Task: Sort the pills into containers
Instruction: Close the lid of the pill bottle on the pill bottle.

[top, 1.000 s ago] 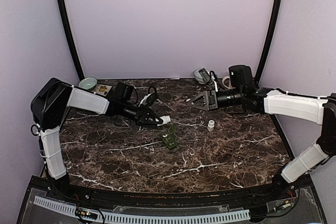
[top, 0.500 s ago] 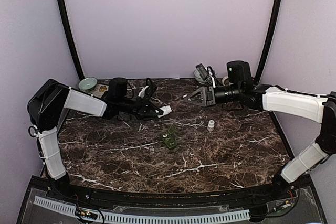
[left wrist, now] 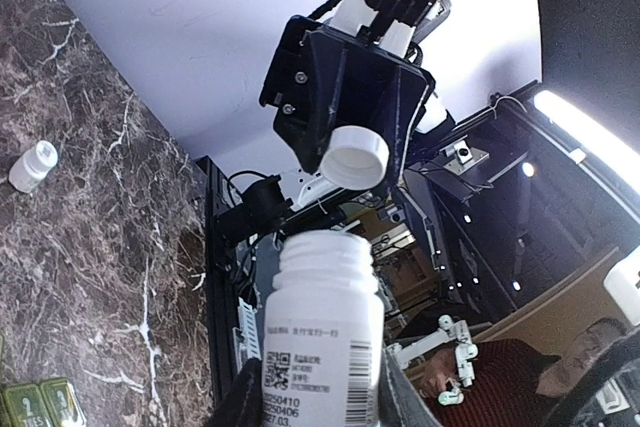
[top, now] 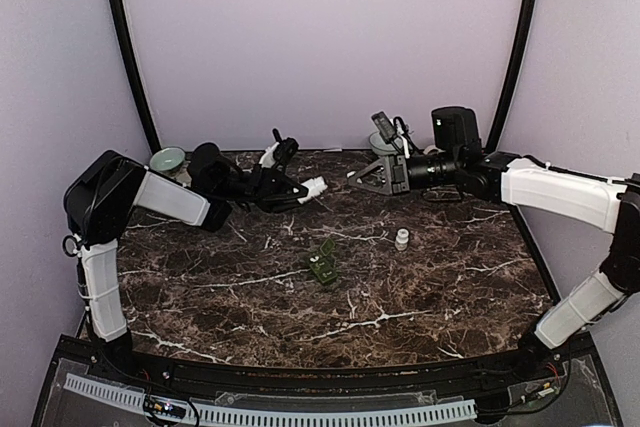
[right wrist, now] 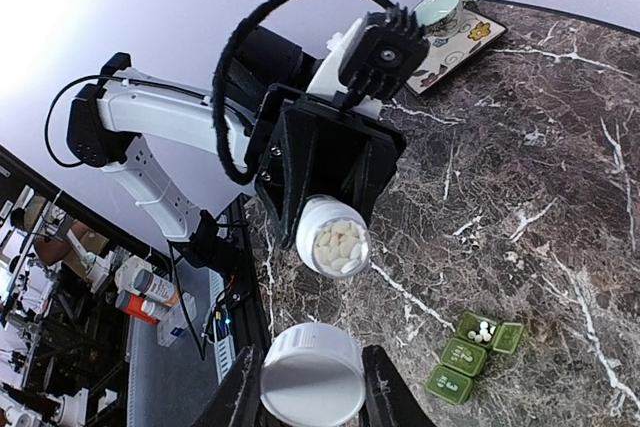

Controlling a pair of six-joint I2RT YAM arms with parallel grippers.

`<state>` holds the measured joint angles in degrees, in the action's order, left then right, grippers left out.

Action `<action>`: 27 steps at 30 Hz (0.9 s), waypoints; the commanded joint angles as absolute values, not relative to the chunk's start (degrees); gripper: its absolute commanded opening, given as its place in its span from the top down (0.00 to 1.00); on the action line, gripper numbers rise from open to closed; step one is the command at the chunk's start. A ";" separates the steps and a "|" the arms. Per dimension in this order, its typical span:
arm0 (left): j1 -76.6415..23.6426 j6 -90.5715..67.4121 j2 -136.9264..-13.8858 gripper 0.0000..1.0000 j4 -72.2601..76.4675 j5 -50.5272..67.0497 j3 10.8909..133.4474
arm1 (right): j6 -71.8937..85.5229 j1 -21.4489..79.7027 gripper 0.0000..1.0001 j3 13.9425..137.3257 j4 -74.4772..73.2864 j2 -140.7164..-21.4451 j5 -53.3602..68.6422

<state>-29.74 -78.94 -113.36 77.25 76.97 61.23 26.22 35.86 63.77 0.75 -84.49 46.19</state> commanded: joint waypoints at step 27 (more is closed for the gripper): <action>-33.34 -100.28 -116.72 1.00 99.58 81.74 67.50 | 22.06 39.70 0.79 69.13 -4.46 -85.52 43.34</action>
